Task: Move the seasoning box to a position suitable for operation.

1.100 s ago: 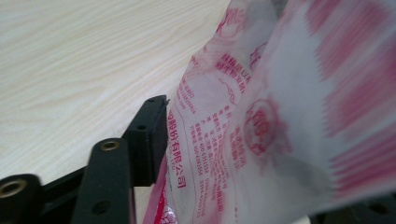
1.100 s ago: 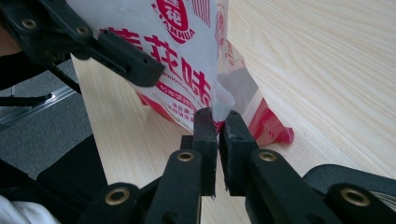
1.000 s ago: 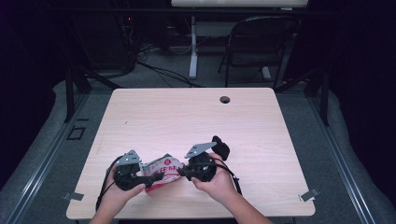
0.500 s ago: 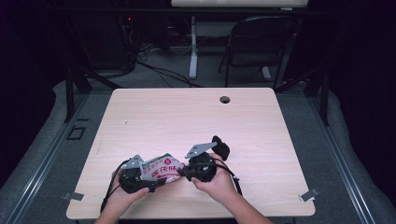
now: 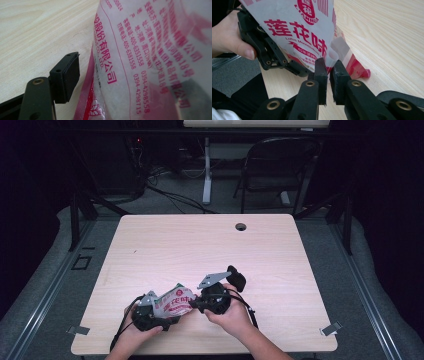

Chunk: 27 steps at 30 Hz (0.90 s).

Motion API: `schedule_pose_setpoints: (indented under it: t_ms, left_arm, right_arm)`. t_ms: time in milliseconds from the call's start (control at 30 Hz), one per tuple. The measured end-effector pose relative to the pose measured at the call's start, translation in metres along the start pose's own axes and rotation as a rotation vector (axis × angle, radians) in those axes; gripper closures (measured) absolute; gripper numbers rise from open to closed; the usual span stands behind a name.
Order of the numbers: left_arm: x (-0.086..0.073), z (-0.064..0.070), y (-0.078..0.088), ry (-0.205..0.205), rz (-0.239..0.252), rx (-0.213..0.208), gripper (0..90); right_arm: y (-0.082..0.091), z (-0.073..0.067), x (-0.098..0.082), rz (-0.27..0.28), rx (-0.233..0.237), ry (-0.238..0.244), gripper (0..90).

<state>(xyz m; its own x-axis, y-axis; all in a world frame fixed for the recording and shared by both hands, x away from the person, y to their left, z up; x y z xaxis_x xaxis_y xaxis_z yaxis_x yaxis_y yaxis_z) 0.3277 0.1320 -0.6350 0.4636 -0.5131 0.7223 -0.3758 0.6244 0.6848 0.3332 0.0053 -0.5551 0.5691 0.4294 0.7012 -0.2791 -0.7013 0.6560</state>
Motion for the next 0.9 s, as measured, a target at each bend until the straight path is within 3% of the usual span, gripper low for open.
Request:
schedule_pose_setpoints:
  t_ms: [167, 900]
  left_arm:
    - [-0.0088, -0.0020, -0.0059, -0.016, -0.042, 0.026, 29.0]
    - [-0.0081, -0.0062, -0.0058, -0.085, -0.083, 0.115, 49.5]
  right_arm:
    - [-0.0004, 0.0000, 0.0004, 0.001, -0.001, -0.002, 84.9]
    - [-0.0013, -0.0019, 0.0002, 0.003, 0.000, 0.000, 84.8]
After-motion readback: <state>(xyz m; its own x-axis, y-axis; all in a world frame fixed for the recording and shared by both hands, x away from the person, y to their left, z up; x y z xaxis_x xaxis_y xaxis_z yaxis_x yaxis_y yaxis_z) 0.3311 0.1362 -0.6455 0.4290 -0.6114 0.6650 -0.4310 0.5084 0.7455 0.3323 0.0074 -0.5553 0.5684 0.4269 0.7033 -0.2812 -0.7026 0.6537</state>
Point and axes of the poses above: each handheld gripper's, and its own axes: y roughly backward along the jaws, x roughly out of its top, z roughly to its right, the point moved 9 cm from there along -y, roughly forward along the jaws, and after that the axes turned 7 degrees about -y, right-handed, at the moved point
